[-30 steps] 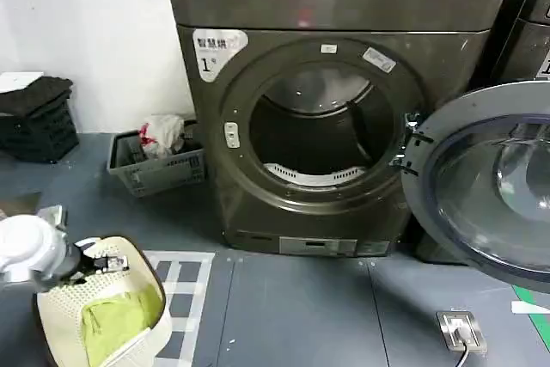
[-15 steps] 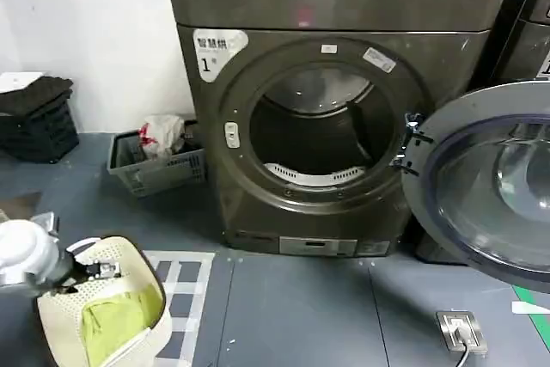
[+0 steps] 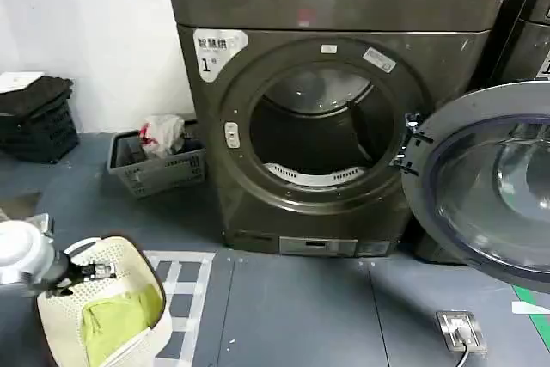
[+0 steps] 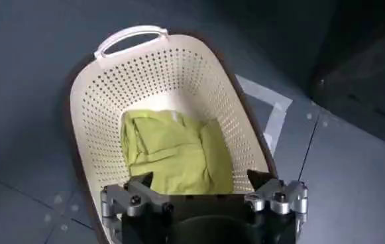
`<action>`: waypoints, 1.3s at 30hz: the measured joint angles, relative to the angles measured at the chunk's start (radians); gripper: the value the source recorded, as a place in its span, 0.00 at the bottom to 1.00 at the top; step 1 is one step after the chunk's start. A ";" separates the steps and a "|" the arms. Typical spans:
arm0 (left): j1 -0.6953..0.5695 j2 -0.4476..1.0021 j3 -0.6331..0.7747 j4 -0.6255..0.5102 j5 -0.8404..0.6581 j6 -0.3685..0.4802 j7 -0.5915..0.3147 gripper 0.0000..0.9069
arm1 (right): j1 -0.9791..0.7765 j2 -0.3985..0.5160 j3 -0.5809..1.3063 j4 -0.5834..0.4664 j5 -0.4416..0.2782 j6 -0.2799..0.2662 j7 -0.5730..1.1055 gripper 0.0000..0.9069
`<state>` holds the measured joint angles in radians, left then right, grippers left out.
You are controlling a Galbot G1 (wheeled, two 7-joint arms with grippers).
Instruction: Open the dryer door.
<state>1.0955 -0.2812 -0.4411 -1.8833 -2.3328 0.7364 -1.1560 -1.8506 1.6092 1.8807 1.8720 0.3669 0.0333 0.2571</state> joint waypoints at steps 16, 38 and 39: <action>0.004 0.001 -0.009 0.012 -0.005 0.000 0.002 1.00 | 0.001 0.000 0.012 -0.003 0.010 0.028 -0.017 1.00; 0.014 0.007 -0.010 0.015 -0.024 0.000 -0.001 1.00 | 0.002 0.000 0.015 -0.008 0.012 0.045 -0.027 1.00; 0.014 0.007 -0.010 0.015 -0.025 0.000 -0.002 1.00 | 0.002 0.000 0.015 -0.008 0.012 0.045 -0.027 1.00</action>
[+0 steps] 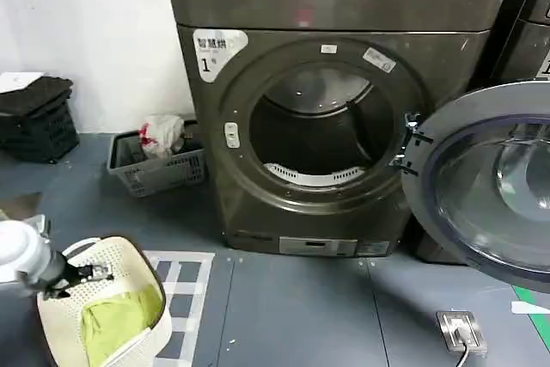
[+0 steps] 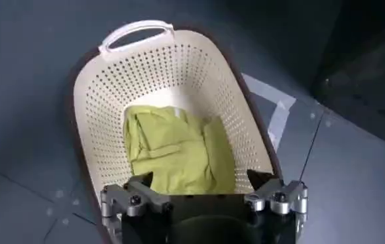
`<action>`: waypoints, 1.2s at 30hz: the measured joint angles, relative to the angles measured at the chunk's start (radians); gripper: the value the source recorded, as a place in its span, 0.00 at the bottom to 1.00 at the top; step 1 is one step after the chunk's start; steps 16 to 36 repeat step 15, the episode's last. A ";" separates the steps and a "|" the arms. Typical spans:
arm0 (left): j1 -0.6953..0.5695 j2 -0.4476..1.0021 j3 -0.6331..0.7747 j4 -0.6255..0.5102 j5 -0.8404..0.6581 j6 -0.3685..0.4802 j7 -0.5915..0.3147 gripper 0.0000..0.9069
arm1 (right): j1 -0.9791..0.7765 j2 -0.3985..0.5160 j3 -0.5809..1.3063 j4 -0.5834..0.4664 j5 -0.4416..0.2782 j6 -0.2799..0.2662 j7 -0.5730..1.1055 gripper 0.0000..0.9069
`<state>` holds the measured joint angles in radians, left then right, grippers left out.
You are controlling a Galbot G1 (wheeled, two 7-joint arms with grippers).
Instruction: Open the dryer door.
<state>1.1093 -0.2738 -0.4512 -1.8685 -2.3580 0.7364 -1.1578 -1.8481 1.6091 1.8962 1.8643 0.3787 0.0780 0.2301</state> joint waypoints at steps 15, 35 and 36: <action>0.006 -0.001 0.000 0.004 -0.003 0.000 -0.004 1.00 | 0.001 0.000 0.000 -0.001 0.000 0.000 -0.006 1.00; 0.006 -0.001 0.000 0.004 -0.003 0.000 -0.004 1.00 | 0.001 0.000 0.000 -0.001 0.000 0.000 -0.006 1.00; 0.006 -0.001 0.000 0.004 -0.003 0.000 -0.004 1.00 | 0.001 0.000 0.000 -0.001 0.000 0.000 -0.006 1.00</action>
